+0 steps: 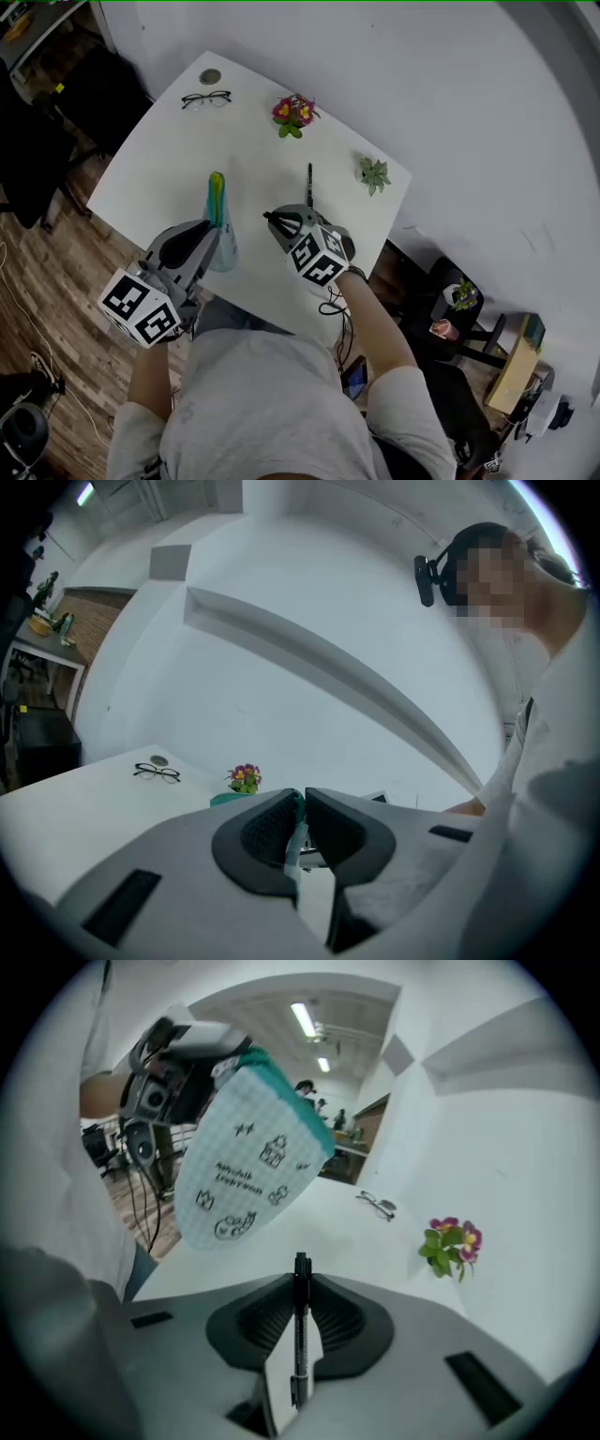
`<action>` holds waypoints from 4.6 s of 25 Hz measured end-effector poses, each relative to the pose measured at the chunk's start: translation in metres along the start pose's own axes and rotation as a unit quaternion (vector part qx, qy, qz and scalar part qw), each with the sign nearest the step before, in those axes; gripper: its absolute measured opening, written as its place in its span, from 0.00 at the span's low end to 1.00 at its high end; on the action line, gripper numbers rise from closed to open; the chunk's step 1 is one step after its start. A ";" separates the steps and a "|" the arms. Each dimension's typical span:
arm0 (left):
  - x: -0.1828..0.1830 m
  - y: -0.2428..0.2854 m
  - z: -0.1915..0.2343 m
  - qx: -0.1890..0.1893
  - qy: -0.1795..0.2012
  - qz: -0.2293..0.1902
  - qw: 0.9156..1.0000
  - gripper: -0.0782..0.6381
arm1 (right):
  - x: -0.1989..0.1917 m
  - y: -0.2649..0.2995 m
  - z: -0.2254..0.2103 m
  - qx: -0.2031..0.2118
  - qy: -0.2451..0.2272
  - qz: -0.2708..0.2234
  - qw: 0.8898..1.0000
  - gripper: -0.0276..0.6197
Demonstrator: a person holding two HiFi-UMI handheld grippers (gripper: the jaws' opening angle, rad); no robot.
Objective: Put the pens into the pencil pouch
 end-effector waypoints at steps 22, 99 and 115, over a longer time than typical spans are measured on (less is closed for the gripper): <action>0.016 0.078 -0.041 -0.158 0.047 0.051 0.985 0.19 | 0.020 -0.144 -0.049 -0.273 0.317 -0.244 0.875 0.15; 0.008 0.042 -0.040 -0.088 0.066 0.018 0.994 0.19 | -0.101 -0.037 -0.053 -0.164 0.453 -0.027 0.876 0.13; 0.028 0.050 0.010 -0.093 0.051 0.022 0.994 0.19 | -0.118 0.025 -0.130 -0.117 0.523 0.070 0.842 0.17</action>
Point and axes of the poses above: the fingertips, and each gripper's own axes: y forward along the fingers, z to its left, x out of its top, the point moved 7 cm from there along -y, backward along the fingers, and after that the axes turned 9 degrees about -y, right-handed, at the moved point
